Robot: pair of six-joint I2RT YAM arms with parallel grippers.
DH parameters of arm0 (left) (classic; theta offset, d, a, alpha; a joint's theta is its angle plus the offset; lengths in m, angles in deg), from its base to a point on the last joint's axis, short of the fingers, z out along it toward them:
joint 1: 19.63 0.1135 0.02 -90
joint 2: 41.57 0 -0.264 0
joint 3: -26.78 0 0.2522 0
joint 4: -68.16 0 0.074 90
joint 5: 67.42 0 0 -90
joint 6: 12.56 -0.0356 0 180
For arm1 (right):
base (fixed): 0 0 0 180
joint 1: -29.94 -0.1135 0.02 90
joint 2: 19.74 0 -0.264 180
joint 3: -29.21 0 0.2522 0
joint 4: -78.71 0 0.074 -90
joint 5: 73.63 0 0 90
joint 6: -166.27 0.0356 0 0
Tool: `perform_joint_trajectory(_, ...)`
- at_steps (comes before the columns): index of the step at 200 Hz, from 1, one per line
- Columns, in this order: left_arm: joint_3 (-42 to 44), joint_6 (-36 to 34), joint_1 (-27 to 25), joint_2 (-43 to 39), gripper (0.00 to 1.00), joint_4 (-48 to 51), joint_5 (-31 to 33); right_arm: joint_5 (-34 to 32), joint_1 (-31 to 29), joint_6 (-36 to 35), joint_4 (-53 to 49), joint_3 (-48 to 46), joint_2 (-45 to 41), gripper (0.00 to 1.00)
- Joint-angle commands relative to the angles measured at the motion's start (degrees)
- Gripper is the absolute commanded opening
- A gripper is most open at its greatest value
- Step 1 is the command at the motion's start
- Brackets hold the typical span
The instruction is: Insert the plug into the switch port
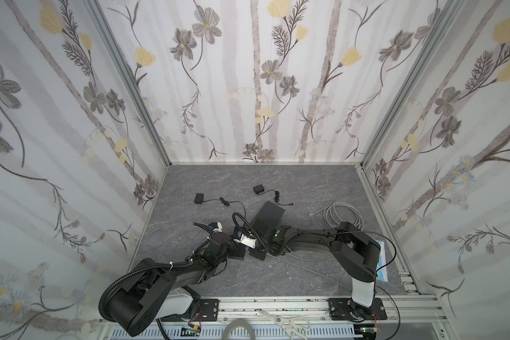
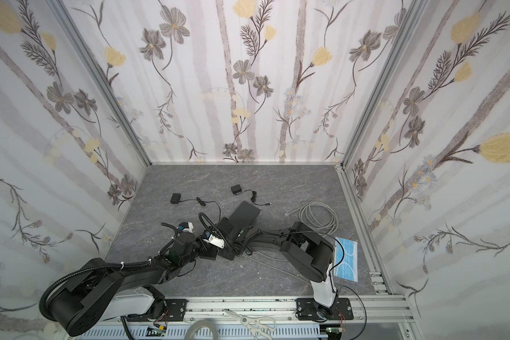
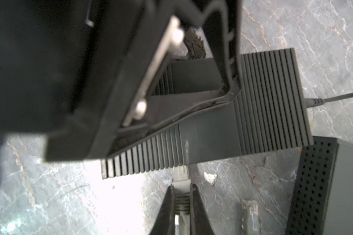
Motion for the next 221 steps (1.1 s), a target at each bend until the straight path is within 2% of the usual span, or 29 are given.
perform_joint_trajectory(1,-1.8,0.7,-2.3,-0.8,0.44,5.7,-30.9,9.2,-1.5,-2.9,35.3,-0.4,0.7,0.0)
perform_joint_trajectory(36,-5.9,-4.5,0.9,-7.1,0.45,25.1,-23.4,3.8,-2.4,0.0,34.5,-5.0,-1.9,0.0)
perform_joint_trajectory(64,-8.1,-6.3,5.4,-8.8,0.45,32.8,-20.9,-0.7,-3.5,2.9,33.5,-9.0,-4.4,0.0)
perform_joint_trajectory(100,-13.4,-8.6,8.2,-8.7,0.6,42.4,-14.9,-5.2,-5.8,6.6,29.4,-10.6,-4.9,0.0)
perform_joint_trajectory(116,-15.4,-9.5,10.1,-8.6,0.65,44.8,-13.7,-7.0,-7.0,9.8,27.6,-11.0,-5.2,0.0)
perform_joint_trajectory(160,-17.8,-12.1,15.0,-8.0,0.66,46.1,-14.8,-9.0,-10.2,18.2,25.2,-12.8,-6.3,0.0)
perform_joint_trajectory(182,-18.1,-12.3,15.7,-8.1,0.67,46.2,-15.1,-7.6,-11.6,21.7,25.1,-13.2,-5.6,0.01)
perform_joint_trajectory(221,-17.6,-12.0,15.8,-9.0,0.67,45.8,-15.4,-9.1,-13.4,25.0,24.7,-13.8,-4.1,0.01)
